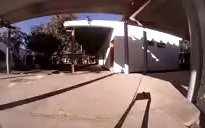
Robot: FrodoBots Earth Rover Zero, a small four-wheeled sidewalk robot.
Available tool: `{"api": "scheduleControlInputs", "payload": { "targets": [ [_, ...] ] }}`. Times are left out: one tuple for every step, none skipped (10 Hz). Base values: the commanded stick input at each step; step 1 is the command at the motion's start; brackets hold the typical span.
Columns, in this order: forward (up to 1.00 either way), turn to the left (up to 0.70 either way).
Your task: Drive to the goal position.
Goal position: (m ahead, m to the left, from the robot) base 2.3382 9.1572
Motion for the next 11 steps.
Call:
{"api": "scheduleControlInputs", "payload": {
  "targets": [
    [0.70, 0.00],
    [0.70, 0.00],
    [0.70, 0.00],
    [0.70, 0.00],
    [0.70, 0.00],
    [0.70, 0.00],
    [0.70, 0.00],
    [0.70, 0.00],
    [0.70, 0.00],
    [0.70, 0.00],
    [0.70, 0.00]
  ]
}}
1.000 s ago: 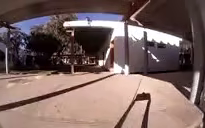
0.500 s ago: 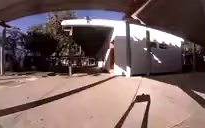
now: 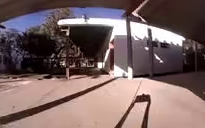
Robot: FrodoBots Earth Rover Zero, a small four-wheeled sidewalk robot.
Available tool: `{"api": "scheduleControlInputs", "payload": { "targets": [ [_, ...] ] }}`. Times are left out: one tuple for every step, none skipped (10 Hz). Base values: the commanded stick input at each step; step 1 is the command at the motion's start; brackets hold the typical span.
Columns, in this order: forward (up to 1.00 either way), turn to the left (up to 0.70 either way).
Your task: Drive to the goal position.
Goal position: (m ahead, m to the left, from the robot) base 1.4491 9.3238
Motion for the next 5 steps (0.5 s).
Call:
{"api": "scheduleControlInputs", "payload": {
  "targets": [
    [0.70, 0.00],
    [0.70, 0.00],
    [0.70, 0.00],
    [0.70, 0.00],
    [0.00, 0.00]
  ]
}}
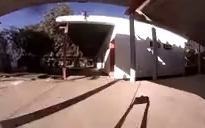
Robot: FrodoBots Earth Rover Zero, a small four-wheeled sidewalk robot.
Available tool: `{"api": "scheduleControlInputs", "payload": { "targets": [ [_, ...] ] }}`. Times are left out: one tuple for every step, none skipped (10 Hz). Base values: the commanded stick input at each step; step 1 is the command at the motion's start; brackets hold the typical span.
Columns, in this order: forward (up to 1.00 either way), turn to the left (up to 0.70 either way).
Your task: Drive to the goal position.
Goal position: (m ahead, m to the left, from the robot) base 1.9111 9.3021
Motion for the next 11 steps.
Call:
{"api": "scheduleControlInputs", "payload": {
  "targets": [
    [0.00, 0.00],
    [0.00, 0.70],
    [0.00, 0.70],
    [0.00, 0.70],
    [0.00, 0.70],
    [0.00, 0.70],
    [0.00, 0.70],
    [0.00, 0.70],
    [0.00, 0.70],
    [0.00, 0.70],
    [0.00, 0.70]
  ]
}}
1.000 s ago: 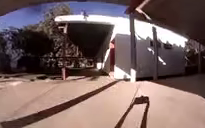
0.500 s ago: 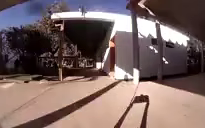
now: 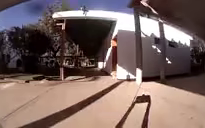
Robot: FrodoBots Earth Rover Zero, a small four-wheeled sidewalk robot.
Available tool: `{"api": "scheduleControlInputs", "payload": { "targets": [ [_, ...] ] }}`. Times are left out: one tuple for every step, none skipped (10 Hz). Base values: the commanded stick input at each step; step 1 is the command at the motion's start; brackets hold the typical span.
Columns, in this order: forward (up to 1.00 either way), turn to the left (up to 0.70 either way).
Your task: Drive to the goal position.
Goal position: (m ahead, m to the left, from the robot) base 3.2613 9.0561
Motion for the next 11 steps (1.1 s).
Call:
{"api": "scheduleControlInputs", "payload": {
  "targets": [
    [0.00, 0.70],
    [0.00, 0.70],
    [0.00, 0.70],
    [0.00, 0.70],
    [0.00, 0.70],
    [0.00, 0.70],
    [0.00, 0.70],
    [0.00, 0.70],
    [0.00, 0.70],
    [0.00, 0.70],
    [0.00, 0.70]
  ]
}}
